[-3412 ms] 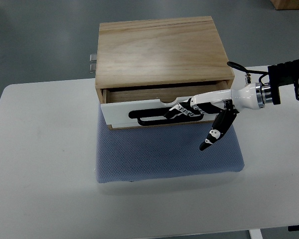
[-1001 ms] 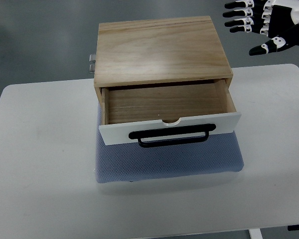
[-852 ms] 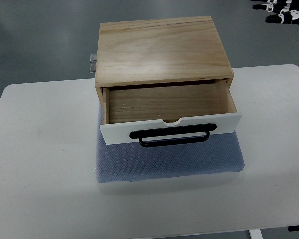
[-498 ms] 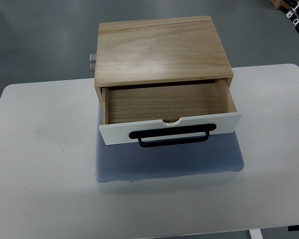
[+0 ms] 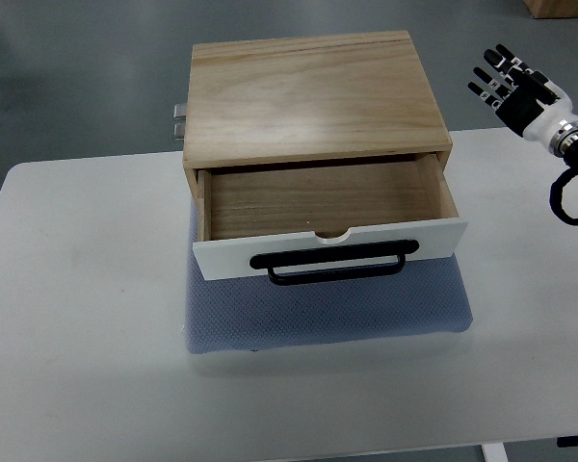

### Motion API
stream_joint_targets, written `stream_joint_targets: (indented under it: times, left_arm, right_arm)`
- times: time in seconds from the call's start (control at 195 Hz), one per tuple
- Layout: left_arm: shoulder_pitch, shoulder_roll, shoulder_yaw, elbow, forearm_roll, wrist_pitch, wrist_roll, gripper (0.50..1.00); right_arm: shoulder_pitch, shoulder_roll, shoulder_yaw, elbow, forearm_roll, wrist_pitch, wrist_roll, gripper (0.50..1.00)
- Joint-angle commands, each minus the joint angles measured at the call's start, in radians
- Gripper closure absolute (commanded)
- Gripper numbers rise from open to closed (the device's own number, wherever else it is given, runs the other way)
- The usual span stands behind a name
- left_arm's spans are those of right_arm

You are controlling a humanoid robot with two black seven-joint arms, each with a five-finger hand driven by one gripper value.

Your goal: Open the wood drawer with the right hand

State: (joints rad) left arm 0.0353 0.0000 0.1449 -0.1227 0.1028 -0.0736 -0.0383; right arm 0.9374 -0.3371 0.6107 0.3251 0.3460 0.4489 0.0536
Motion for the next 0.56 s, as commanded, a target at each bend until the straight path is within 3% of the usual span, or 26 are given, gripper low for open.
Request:
stream_joint_targets:
  times: [0.0, 0.554]
  left_arm:
    - [0.0, 0.0, 0.001, 0.0, 0.0, 0.0, 0.0, 0.5]
    - [0.0, 0.0, 0.001, 0.0, 0.0, 0.0, 0.0, 0.5]
  right_arm:
    - [-0.006, 0.007, -0.005, 0.005, 0.001, 0.005, 0.0, 0.556]
    - [-0.038, 0.039, -0.016, 0.005, -0.001, 0.004, 0.011, 0.556]
